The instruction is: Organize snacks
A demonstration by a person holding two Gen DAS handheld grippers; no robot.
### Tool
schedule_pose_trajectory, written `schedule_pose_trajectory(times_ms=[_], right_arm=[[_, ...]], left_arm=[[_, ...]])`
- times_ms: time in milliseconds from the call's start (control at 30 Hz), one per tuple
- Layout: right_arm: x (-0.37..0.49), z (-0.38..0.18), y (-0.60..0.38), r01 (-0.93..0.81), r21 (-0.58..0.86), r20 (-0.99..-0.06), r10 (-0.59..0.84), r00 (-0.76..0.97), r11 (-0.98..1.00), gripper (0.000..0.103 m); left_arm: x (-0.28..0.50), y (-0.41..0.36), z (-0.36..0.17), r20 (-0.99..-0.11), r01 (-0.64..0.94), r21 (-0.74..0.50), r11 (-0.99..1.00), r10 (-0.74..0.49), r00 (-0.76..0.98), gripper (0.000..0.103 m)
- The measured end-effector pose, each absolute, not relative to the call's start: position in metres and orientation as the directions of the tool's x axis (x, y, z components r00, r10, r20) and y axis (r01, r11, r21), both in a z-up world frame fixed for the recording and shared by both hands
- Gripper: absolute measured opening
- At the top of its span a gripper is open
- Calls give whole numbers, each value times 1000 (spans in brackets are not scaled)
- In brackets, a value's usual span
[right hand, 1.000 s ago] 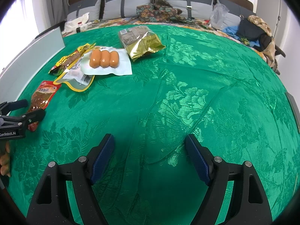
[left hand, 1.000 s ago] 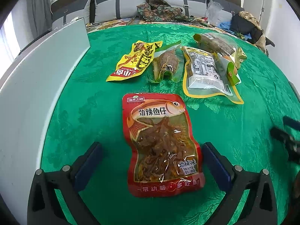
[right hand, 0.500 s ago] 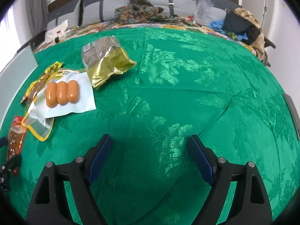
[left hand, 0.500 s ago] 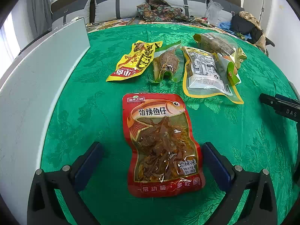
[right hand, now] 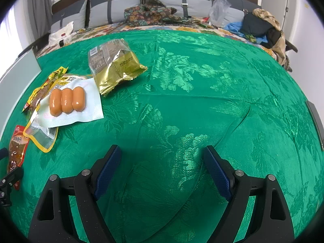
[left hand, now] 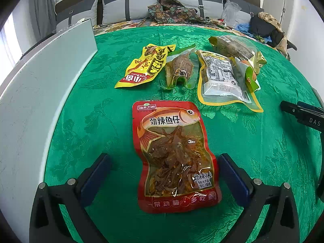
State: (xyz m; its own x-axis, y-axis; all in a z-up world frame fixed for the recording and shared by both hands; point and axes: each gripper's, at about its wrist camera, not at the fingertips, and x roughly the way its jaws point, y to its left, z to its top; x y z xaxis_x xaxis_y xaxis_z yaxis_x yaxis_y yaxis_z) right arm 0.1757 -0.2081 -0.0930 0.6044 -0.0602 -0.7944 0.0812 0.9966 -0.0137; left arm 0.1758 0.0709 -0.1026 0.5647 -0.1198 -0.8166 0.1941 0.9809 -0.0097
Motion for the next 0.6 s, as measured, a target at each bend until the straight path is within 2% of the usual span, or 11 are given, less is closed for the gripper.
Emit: schedule_pose_trajectory(times_ms=[600], right_arm=[[176, -93, -206, 81, -14, -794, -61, 604, 997, 87]], left_arm=[[176, 71, -103, -817, 193, -10, 981, -119, 565, 103]])
